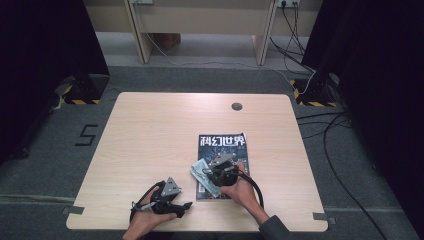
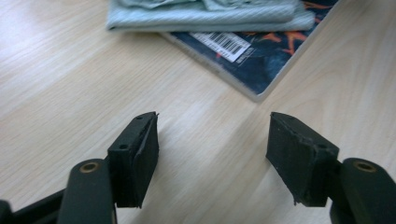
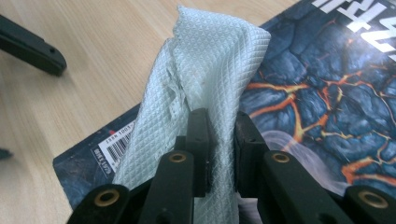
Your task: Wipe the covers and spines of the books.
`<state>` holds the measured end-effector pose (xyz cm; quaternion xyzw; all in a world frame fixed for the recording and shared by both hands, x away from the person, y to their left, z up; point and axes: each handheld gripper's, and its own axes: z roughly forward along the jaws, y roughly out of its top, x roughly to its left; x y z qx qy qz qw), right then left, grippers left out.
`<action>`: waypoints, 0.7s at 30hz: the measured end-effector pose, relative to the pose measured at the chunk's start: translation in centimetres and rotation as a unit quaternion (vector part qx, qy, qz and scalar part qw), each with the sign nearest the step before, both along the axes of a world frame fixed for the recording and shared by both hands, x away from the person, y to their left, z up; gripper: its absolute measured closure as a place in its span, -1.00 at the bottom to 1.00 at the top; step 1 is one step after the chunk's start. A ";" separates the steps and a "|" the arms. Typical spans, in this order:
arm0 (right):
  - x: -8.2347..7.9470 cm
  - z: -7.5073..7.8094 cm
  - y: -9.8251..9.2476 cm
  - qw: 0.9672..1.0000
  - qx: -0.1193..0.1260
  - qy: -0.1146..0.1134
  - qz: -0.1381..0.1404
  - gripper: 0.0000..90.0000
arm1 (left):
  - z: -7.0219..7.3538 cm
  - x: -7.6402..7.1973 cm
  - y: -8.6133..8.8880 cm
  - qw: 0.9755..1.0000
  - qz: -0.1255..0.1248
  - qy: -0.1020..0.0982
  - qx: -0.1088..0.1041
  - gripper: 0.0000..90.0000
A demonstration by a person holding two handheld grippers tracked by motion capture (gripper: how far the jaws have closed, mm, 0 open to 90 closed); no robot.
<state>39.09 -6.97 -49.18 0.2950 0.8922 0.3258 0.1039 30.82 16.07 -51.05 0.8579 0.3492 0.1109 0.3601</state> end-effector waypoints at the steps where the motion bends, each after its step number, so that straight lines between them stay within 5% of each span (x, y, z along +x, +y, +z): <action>1: 0.0 0.0 -0.2 1.000 -0.002 -0.002 -0.003 0.77 | 0.0 0.0 0.1 1.000 0.002 -0.001 0.001 -0.30; 6: 0.4 0.2 -2.9 0.999 -0.012 -0.006 -0.039 0.77 | -0.1 0.1 0.1 1.000 0.006 -0.009 0.013 -0.40; 11: 1.0 0.3 -7.7 0.995 -0.014 -0.007 -0.094 0.77 | -0.2 0.3 0.2 1.000 0.011 -0.009 0.012 -0.46; 21: 1.4 0.4 -10.0 0.992 -0.016 -0.004 -0.127 0.77 | -0.2 0.3 0.3 1.000 0.016 -0.010 0.013 -0.50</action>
